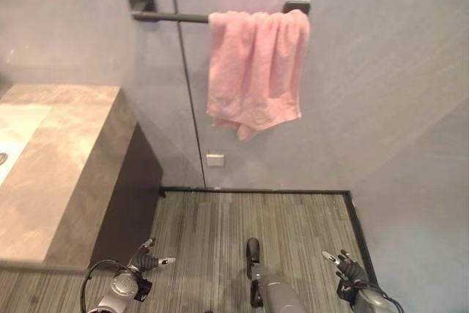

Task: Put brush and paste in cup on sink, flatten towel.

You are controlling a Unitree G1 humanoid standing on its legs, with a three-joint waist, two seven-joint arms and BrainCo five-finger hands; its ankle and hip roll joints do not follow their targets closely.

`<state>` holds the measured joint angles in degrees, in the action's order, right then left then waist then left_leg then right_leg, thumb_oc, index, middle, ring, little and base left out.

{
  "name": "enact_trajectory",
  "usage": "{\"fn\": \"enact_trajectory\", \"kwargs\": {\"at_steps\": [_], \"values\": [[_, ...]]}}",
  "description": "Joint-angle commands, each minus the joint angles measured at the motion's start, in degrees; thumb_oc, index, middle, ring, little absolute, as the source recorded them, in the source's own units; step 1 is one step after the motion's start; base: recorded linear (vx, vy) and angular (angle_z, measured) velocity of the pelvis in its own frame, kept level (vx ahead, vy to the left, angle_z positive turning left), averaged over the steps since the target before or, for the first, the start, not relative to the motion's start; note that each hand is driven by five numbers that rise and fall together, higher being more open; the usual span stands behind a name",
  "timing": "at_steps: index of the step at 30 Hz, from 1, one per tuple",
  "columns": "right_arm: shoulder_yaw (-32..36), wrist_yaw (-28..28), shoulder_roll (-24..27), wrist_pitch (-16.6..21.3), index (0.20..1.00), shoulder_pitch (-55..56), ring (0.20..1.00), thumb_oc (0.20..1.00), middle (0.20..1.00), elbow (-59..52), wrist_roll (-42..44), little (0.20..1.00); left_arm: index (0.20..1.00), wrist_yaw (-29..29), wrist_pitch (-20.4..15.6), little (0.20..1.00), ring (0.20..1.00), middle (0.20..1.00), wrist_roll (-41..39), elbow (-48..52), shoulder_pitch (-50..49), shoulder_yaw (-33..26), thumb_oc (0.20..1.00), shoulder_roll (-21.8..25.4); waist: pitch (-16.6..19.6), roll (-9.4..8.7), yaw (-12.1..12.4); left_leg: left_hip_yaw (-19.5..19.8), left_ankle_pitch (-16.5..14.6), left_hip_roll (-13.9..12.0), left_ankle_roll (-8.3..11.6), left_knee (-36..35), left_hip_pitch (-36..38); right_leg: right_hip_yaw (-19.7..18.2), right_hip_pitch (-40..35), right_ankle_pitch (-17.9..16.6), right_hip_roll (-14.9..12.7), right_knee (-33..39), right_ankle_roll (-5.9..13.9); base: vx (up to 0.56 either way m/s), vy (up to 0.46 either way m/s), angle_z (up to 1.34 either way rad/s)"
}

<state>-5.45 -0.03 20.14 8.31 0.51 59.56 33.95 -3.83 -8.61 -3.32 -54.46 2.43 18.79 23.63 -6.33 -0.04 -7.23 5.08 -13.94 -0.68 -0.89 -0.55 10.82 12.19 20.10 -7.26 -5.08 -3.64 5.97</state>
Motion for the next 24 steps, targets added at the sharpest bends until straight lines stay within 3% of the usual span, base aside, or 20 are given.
{"fn": "enact_trajectory", "kwargs": {"at_steps": [1, 2, 3, 5, 7, 8, 9, 11, 12, 13, 14, 15, 16, 18, 20, 24], "values": [[0.9, -0.4, 2.8, 2.1, 1.000, -1.8, 1.000, 1.000, 1.000, 0.2, -0.3, 1.000, 1.000, -0.4, -1.6, 1.000, 1.000, 1.000, 1.8, 1.4, 0.1, -1.2, 1.000, 2.2, 1.8, 0.20, -0.7, -3.3, 6.4, 1.8, 3.82, 4.5, 0.2, -2.2, -4.6, -0.6, 1.9, 2.7, 1.15, 0.35, -0.159, 0.51], [0.5, -0.4, 3.1, 2.1, 1.000, -1.7, 1.000, 1.000, 1.000, 0.8, -0.5, 1.000, 1.000, -0.8, -1.5, 1.000, 1.000, 1.000, 0.7, -0.8, -0.3, -1.9, 1.000, 0.8, 2.5, 1.00, -0.7, -3.7, 10.2, 0.7, 6.15, 10.4, -0.5, -2.3, -7.2, 0.4, 3.8, 3.1, -0.14, 0.23, -0.116, 0.48], [0.5, -0.4, 3.1, 2.1, 1.000, -1.7, 1.000, 1.000, 1.000, 0.8, -0.5, 1.000, 1.000, -0.8, -1.5, 1.000, 1.000, 1.000, 0.7, -0.8, -0.2, -1.9, 1.000, 0.8, 2.6, 0.83, -0.8, -3.6, 10.4, 0.9, 6.12, 10.4, -0.6, -2.3, -7.0, 0.3, 3.6, 3.2, -0.11, 0.32, -0.167, 0.29], [0.1, -0.3, 3.2, 2.4, 1.000, -1.7, 1.000, 1.000, 1.000, 0.5, 0.1, 1.000, 1.000, -1.0, -1.5, 1.000, 1.000, 1.000, 0.0, -2.4, 0.3, -1.8, 1.000, -0.1, 2.9, 0.68, -1.2, -5.4, 17.6, -0.7, 9.88, 21.5, -5.2, -2.6, -9.6, 1.2, 4.1, 4.8, -1.57, 0.21, -0.166, -0.10], [-0.6, -0.4, 3.5, 2.6, 1.000, -2.0, 1.000, 1.000, 1.000, -0.1, 0.7, 1.000, 1.000, -1.3, -1.6, 1.000, 1.000, 1.000, -0.3, -1.9, 0.8, -1.5, 1.000, -0.4, 1.7, -0.65, -0.4, -6.5, 19.6, -0.3, 10.43, 30.6, -10.5, -3.9, -12.1, 2.4, 3.8, 5.7, -2.92, 0.23, -0.216, 0.01], [-1.9, -1.1, 4.1, 2.7, 1.000, -2.5, 1.000, 1.000, 1.000, -1.3, -0.1, 1.000, 1.000, -2.1, -1.6, 1.000, 1.000, 1.000, -1.4, -1.3, 1.8, -1.2, 1.000, -0.8, 0.5, -1.31, 0.2, -9.8, 18.9, -2.1, 8.98, 33.5, -14.3, -4.2, -13.3, 3.3, 2.9, 5.9, -3.60, 0.24, -0.189, -0.10], [-2.2, -1.5, 4.3, 2.7, 1.000, -2.8, 1.000, 1.000, 1.000, -1.0, -0.4, 1.000, 1.000, -2.4, -1.6, 1.000, 1.000, 1.000, -2.0, -1.2, 2.8, -0.8, 1.000, -1.2, 0.3, -1.29, -0.1, -14.4, 17.8, -5.9, 8.21, 30.8, -15.2, -3.4, -13.8, 3.9, 2.4, 6.1, -3.56, 0.23, -0.134, -0.18], [-2.4, -2.1, 4.5, 2.5, 1.000, -3.2, 1.000, 1.000, 1.000, -0.7, -0.9, 1.000, 1.000, -2.3, -1.5, 1.000, 1.000, 1.000, -1.9, -1.4, 3.4, -0.2, 1.000, -1.5, 0.5, -1.55, 0.2, -17.3, 15.3, -8.1, 7.31, 25.7, -17.1, -3.2, -14.7, 5.0, 1.4, 6.0, -3.01, 0.17, -0.002, -0.03], [-2.4, -2.1, 4.6, 2.5, 1.000, -3.2, 1.000, 1.000, 1.000, -0.7, -1.0, 1.000, 1.000, -2.3, -1.5, 1.000, 1.000, 1.000, -1.9, -1.4, 3.4, -0.2, 1.000, -1.5, 0.5, -1.51, 0.2, -17.4, 15.2, -8.2, 7.30, 25.7, -16.9, -3.3, -14.8, 5.0, 1.4, 6.0, -2.98, 0.24, 0.115, 0.06], [-2.9, -2.4, 5.0, 2.5, 1.000, -3.5, 1.000, 1.000, 1.000, -1.2, -2.1, 1.000, 1.000, -2.7, -1.7, 1.000, 1.000, 1.000, -1.1, -2.1, 3.0, -0.1, 1.000, -1.6, 0.9, -0.85, 0.4, -17.1, 14.6, -9.9, 7.03, 14.4, -17.2, -4.2, -15.5, 6.0, 0.9, 5.7, -1.73, 0.24, 0.167, 0.11], [-3.1, -2.4, 5.1, 2.6, 1.000, -3.4, 1.000, 1.000, 1.000, -1.6, -2.6, 1.000, 1.000, -2.8, -1.7, 1.000, 1.000, 1.000, -1.0, -2.4, 2.7, -0.1, 1.000, -1.6, 1.0, -0.55, 0.6, -15.6, 16.0, -10.5, 7.50, 9.6, -17.7, -4.8, -15.6, 6.5, 0.5, 5.4, -1.36, 0.23, 0.164, -0.05], [-3.1, -2.5, 5.1, 2.6, 1.000, -3.4, 1.000, 1.000, 1.000, -1.6, -2.6, 1.000, 1.000, -2.8, -1.7, 1.000, 1.000, 1.000, -1.0, -2.4, 2.7, -0.1, 1.000, -1.6, 1.1, -0.60, 0.6, -15.6, 16.2, -10.5, 7.48, 9.3, -17.7, -4.8, -15.5, 6.4, 0.5, 5.3, -1.35, 0.23, 0.207, -0.25], [-3.7, -2.7, 5.4, 2.5, 1.000, -3.7, 1.000, 1.000, 1.000, -1.8, -4.2, 1.000, 1.000, -3.2, -1.6, 1.000, 1.000, 1.000, -0.8, -3.8, 2.5, -0.1, 1.000, -1.7, 1.2, 0.38, 1.2, -12.0, 19.6, -12.1, 8.42, 3.4, -17.7, -6.4, -16.0, 7.3, 0.1, 4.6, -0.80, 0.16, 0.144, -0.42], [-4.4, -2.5, 5.6, 2.3, 1.000, -4.0, 1.000, 1.000, 1.000, -1.9, -5.2, 1.000, 1.000, -3.3, -1.7, 1.000, 1.000, 1.000, -0.8, -4.4, 2.4, -0.1, 1.000, -1.7, 0.9, 0.73, 1.6, -10.2, 20.8, -12.4, 8.71, 4.1, -17.2, -7.4, -16.1, 7.5, 0.0, 3.9, -0.78, 0.16, 0.153, -0.56], [-5.9, -2.5, 6.3, 2.1, 1.000, -4.7, 1.000, 1.000, 1.000, -3.0, -8.9, 1.000, 1.000, -2.6, -1.6, 1.000, 1.000, 1.000, 0.0, -4.6, 1.8, 0.0, 1.000, -1.3, 1.3, 0.75, 2.1, -8.1, 17.8, -10.8, 8.39, 4.8, -15.8, -9.2, -16.4, 7.5, -0.3, 3.4, -0.44, 0.18, 0.227, -0.72], [-6.1, -2.9, 7.6, 1.8, 1.000, -4.8, 1.000, 1.000, 1.000, -5.3, -12.8, 1.000, 1.000, -1.6, -1.5, 1.000, 1.000, 1.000, 2.7, -5.2, 1.6, 1.1, 1.000, -0.8, 2.2, 0.93, 2.0, -9.9, 15.3, -8.5, 7.37, 1.8, -13.1, -10.5, -17.3, 6.3, -2.5, 4.0, 1.01, 0.10, 0.259, -0.41]]}}
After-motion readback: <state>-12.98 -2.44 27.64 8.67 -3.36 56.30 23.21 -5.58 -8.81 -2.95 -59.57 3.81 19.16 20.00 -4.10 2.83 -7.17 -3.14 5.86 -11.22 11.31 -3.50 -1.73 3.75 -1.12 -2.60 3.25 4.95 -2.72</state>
